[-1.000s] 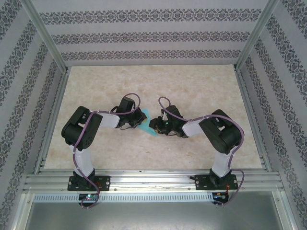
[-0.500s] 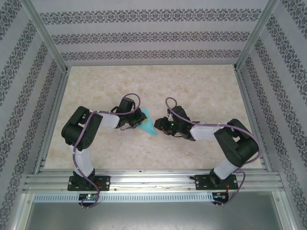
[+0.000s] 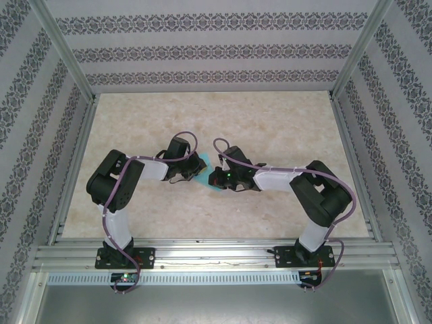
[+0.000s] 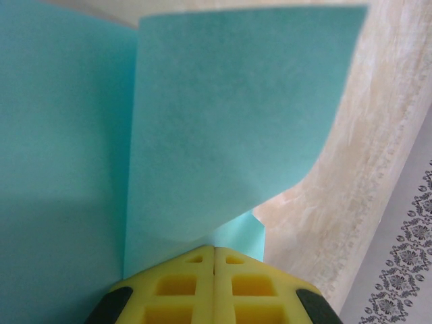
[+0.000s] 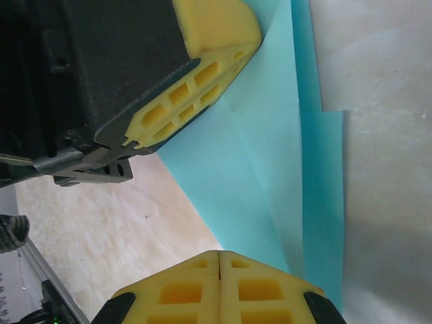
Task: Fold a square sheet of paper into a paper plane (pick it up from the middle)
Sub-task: Fourth fold the wing at the center of the table.
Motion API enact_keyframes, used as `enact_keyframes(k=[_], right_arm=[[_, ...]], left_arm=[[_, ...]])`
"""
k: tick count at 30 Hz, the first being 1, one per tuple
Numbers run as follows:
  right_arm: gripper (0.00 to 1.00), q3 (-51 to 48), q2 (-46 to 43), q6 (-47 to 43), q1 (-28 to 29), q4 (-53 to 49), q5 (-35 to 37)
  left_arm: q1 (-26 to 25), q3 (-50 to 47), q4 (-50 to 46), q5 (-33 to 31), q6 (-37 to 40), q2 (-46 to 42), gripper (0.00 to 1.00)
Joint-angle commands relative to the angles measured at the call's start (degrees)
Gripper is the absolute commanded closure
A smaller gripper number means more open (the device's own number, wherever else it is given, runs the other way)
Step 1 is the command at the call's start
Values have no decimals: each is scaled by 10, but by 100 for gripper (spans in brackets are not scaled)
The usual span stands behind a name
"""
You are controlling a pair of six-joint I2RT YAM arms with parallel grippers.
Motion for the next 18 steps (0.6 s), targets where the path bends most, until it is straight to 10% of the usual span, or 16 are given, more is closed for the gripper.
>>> enact_keyframes(k=[1,18], right_arm=[[100,9,10,-21,0,-41,21],[100,-32,21,13,-12,-6,-1]], left_arm=[[6,-13,-48,-23,7,1,100],[5,-13,-54,-22,7,0,100]])
